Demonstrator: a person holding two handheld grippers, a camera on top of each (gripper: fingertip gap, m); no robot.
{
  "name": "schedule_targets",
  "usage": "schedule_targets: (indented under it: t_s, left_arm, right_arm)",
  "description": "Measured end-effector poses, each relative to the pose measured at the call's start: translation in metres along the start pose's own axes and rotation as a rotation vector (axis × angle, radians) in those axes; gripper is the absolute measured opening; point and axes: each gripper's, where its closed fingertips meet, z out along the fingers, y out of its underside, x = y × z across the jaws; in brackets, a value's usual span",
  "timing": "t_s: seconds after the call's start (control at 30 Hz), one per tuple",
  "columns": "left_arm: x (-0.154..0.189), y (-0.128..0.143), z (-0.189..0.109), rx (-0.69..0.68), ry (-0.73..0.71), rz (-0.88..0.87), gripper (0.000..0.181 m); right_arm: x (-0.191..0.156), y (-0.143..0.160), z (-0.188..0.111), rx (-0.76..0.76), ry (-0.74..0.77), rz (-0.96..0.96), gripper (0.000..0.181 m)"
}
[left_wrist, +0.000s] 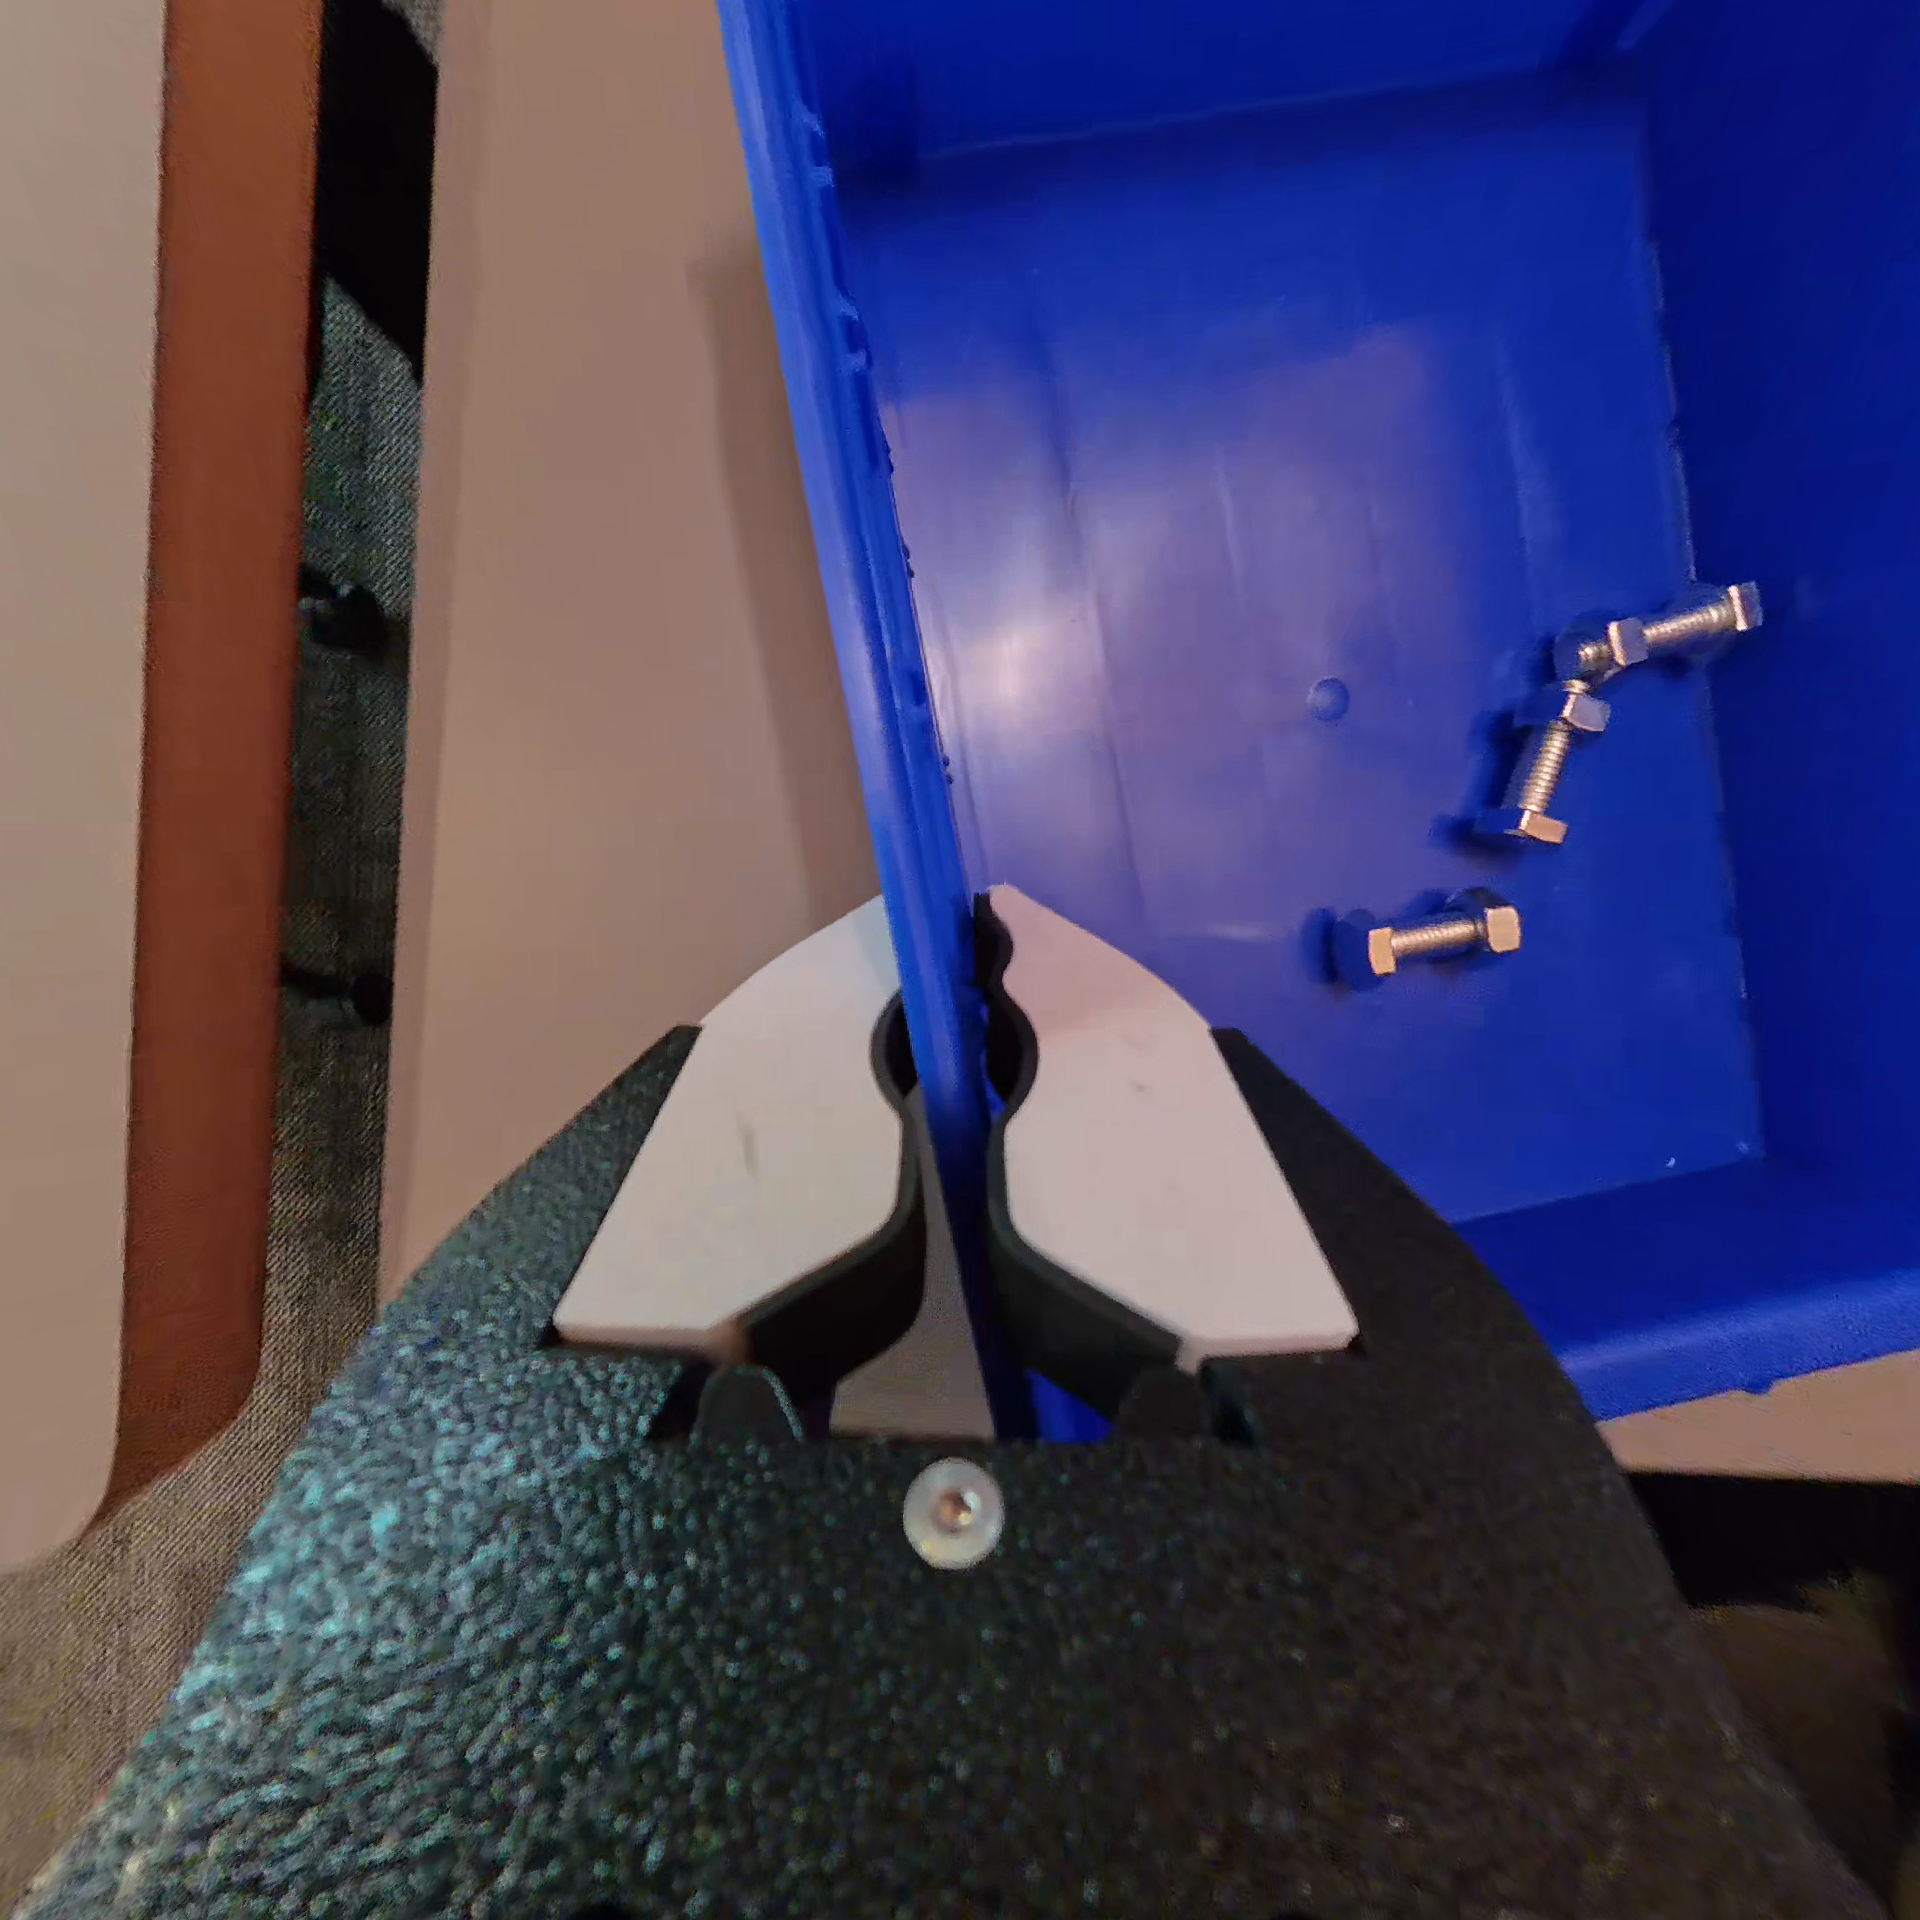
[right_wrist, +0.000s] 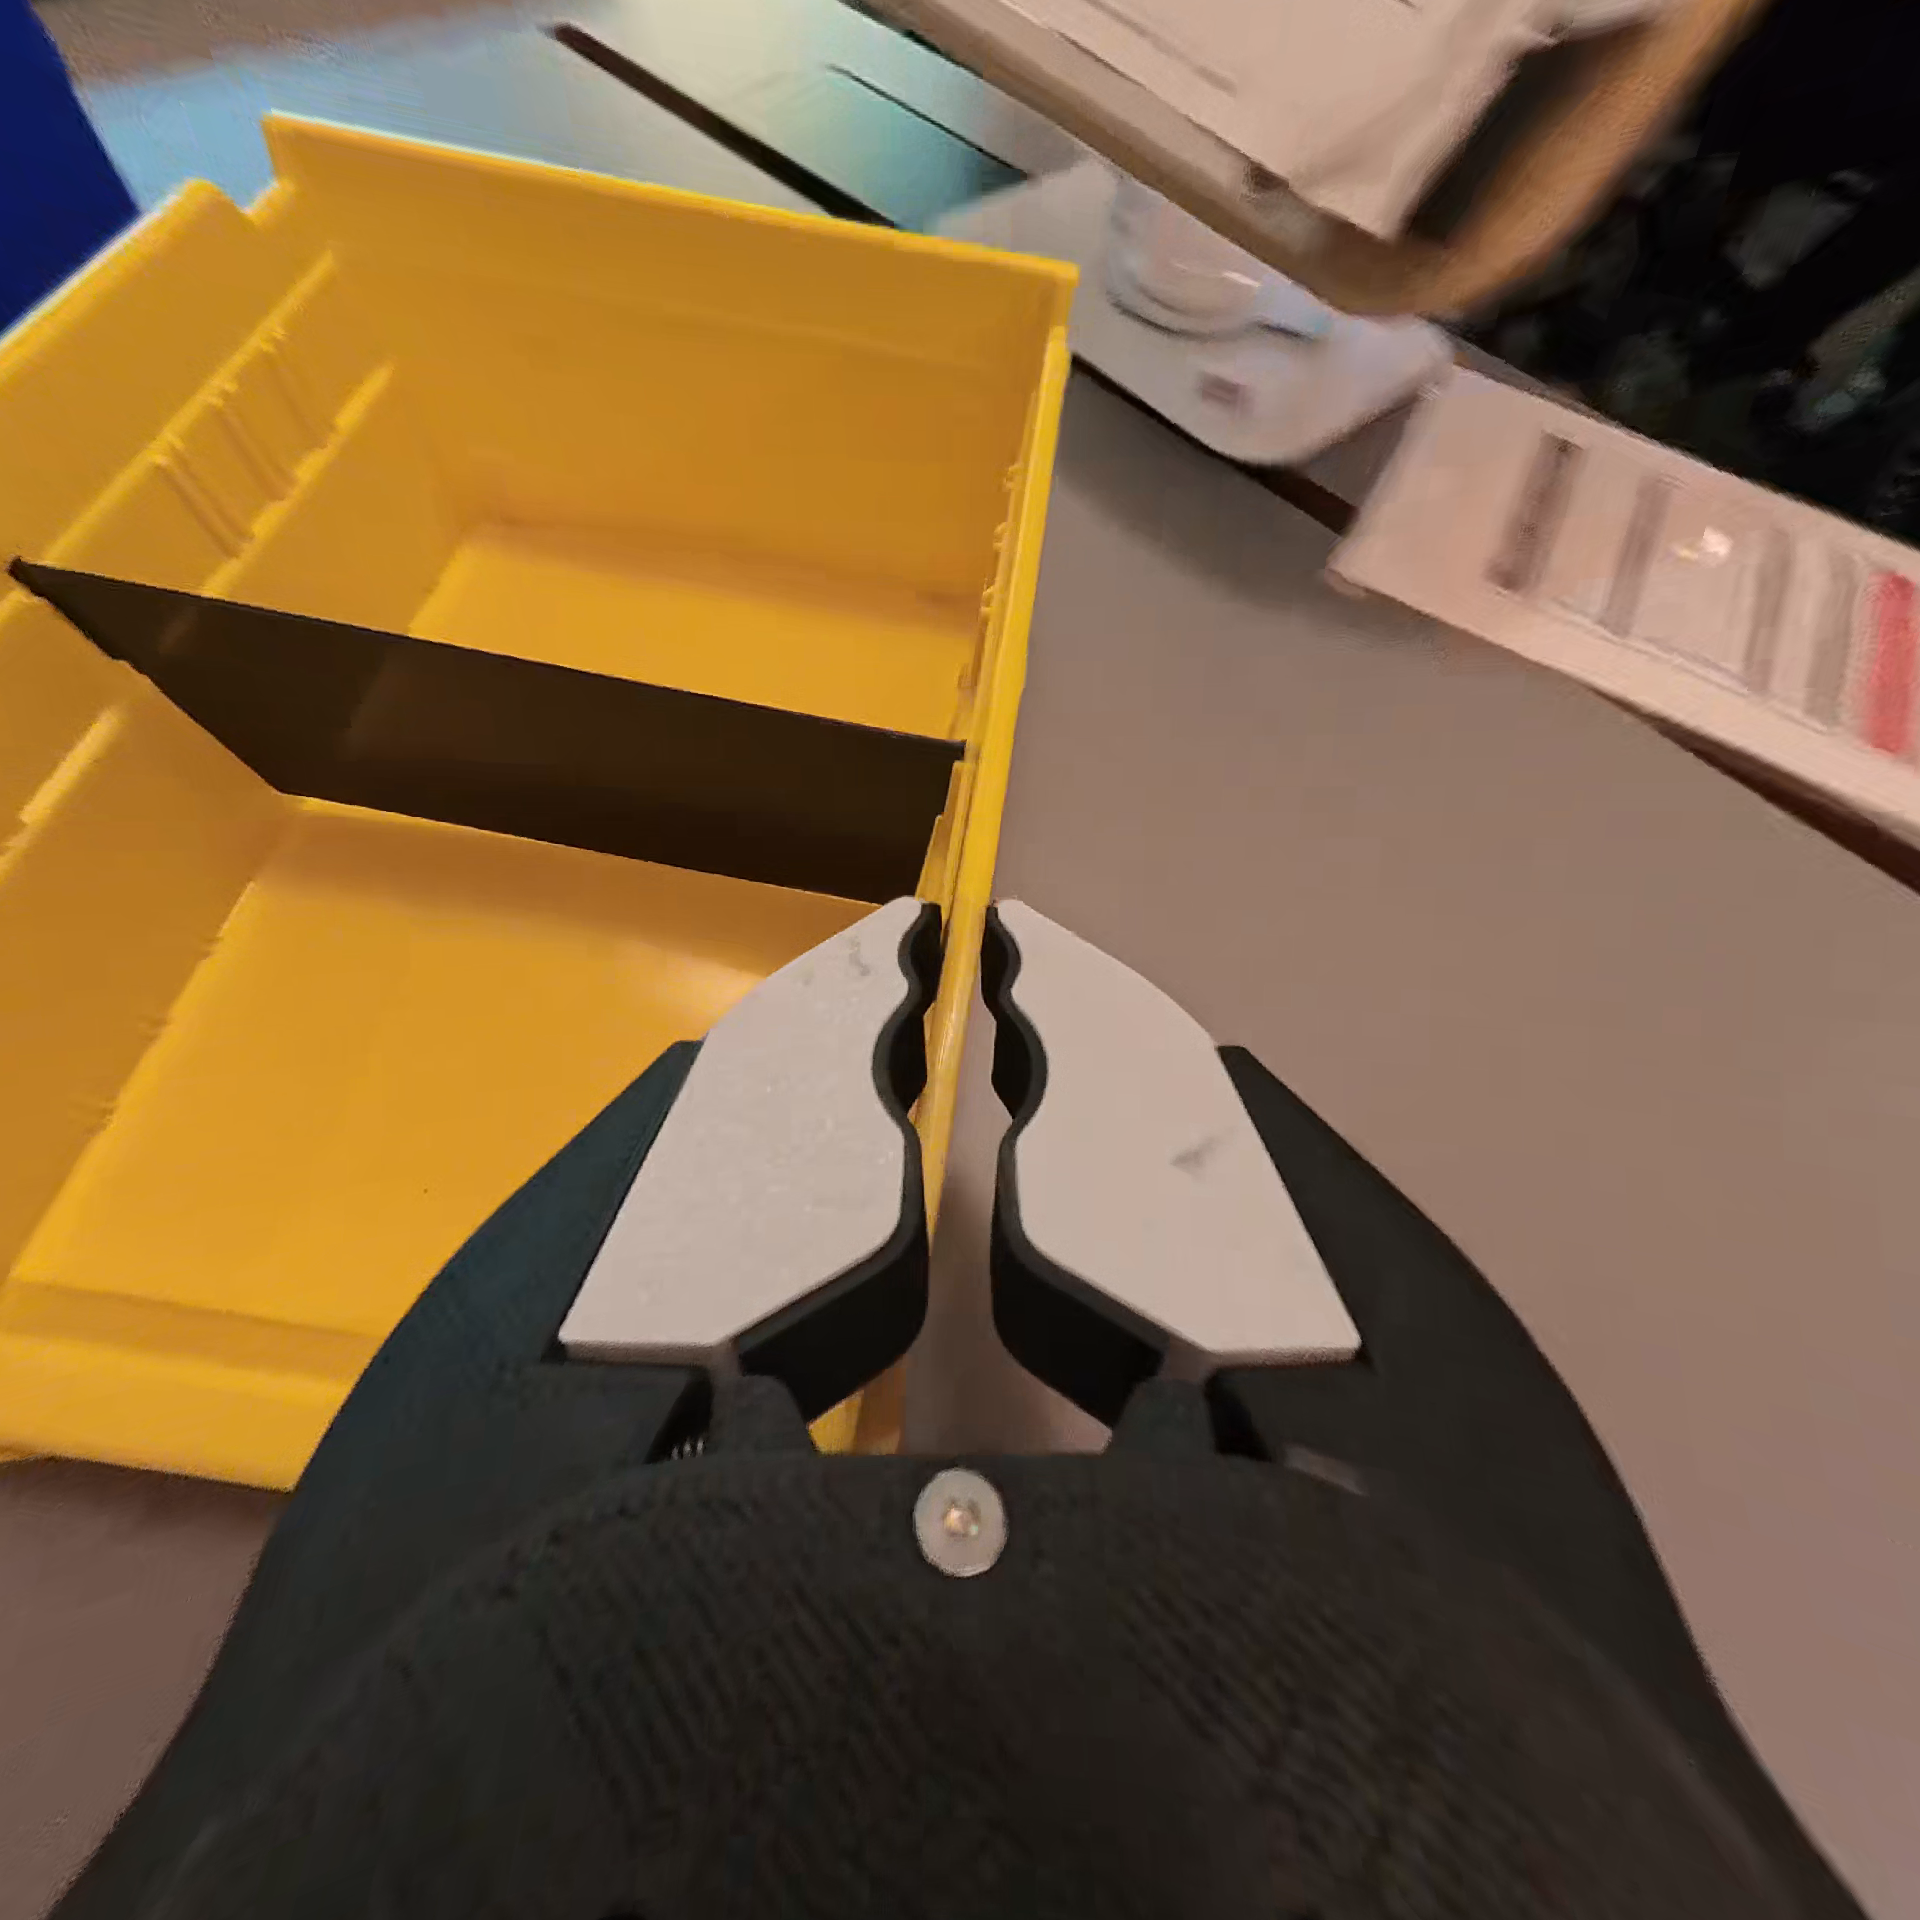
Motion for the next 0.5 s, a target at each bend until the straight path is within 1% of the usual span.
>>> schedule_targets:
  t_s: [0.1, 0.23, 0.3, 0.4, 0.5]
  left_arm:
    - [0.013, -0.034, 0.021, -0.004, 0.007, 0.043, 0.006]
    - [0.034, -0.087, 0.053, -0.004, 0.062, 0.088, 0.006]
    - [0.043, -0.113, 0.069, -0.004, 0.064, 0.136, 0.006]
    - [0.059, -0.147, 0.09, -0.003, 0.08, 0.134, 0.006]
    - [0.071, -0.176, 0.108, 0.01, 0.057, 0.198, 0.007]
  right_arm:
    - [0.061, 0.033, -0.047, -0.007, 0.13, 0.076, 0.007]
    - [0.134, 0.064, -0.085, 0.037, 0.315, 0.237, 0.007]
    - [0.166, 0.073, -0.095, 0.088, 0.4, 0.306, 0.007]
    - [0.208, 0.08, -0.102, 0.141, 0.503, 0.388, 0.007]
    - [0.235, 0.081, -0.1, 0.144, 0.551, 0.419, 0.007]
